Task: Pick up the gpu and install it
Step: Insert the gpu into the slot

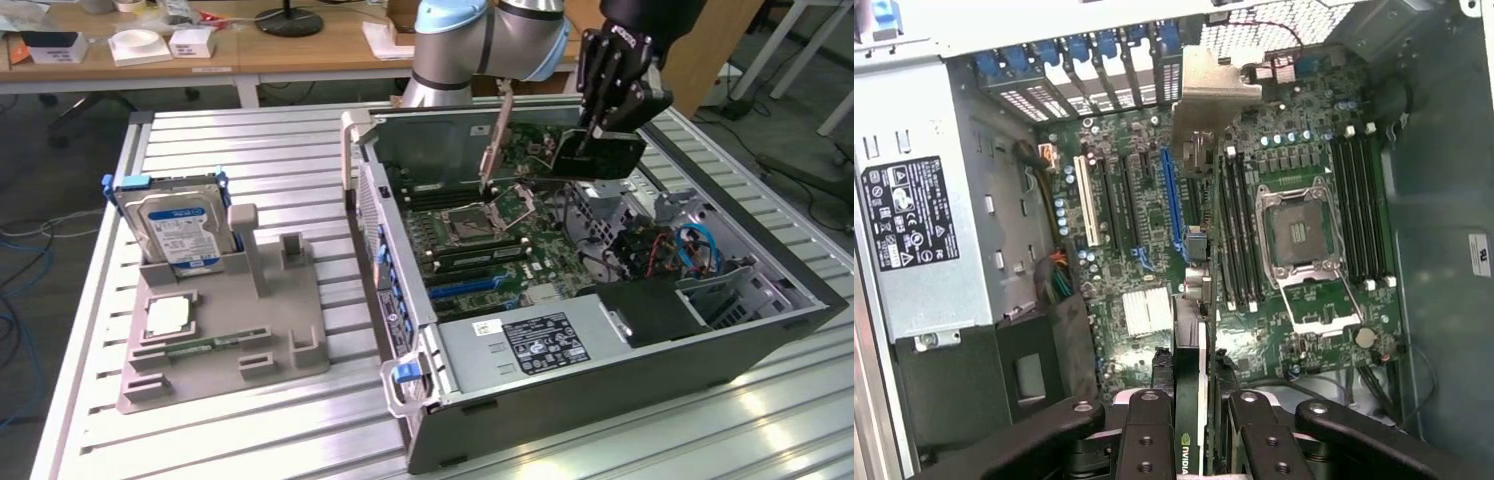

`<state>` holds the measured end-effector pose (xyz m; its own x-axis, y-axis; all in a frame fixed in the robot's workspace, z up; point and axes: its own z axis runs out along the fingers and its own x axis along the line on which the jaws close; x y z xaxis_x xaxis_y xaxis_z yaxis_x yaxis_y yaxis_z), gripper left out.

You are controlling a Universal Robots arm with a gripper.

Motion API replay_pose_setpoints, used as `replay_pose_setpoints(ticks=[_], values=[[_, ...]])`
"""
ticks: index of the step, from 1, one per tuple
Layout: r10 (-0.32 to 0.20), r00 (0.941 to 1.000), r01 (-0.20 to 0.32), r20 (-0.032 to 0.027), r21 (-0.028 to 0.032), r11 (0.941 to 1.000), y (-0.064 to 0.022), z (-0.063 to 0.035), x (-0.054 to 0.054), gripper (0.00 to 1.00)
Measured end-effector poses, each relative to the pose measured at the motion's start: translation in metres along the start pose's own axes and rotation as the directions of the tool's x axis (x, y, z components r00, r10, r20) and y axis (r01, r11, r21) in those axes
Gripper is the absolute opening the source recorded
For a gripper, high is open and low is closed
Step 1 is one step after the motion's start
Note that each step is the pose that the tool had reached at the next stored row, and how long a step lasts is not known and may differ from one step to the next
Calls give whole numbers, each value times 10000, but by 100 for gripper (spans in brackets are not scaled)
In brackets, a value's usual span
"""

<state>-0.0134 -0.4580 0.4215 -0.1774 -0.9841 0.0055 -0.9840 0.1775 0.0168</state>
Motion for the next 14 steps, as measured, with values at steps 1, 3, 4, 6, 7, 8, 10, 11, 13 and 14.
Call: replay_pose_setpoints(ticks=[1,3,4,6,7,8,10,11,13,14], values=[[-58,10000,58,-1,0,10000,0,0,2,26],[-175,9998,175,-3,1,9998,-1,0,5,26],[-236,9997,236,-4,1,9997,-1,0,6,26],[-355,9994,355,-6,2,9994,-2,0,9,26],[-415,9991,415,-7,2,9991,-2,0,11,26],[-479,9989,479,-8,3,9989,-2,0,13,26],[-596,9982,596,-9,3,9982,-3,0,16,26],[-655,9979,655,-11,3,9979,-3,0,17,26],[-776,9970,776,-13,4,9970,-3,0,20,26],[-834,9965,834,-13,4,9965,-4,0,22,26]])
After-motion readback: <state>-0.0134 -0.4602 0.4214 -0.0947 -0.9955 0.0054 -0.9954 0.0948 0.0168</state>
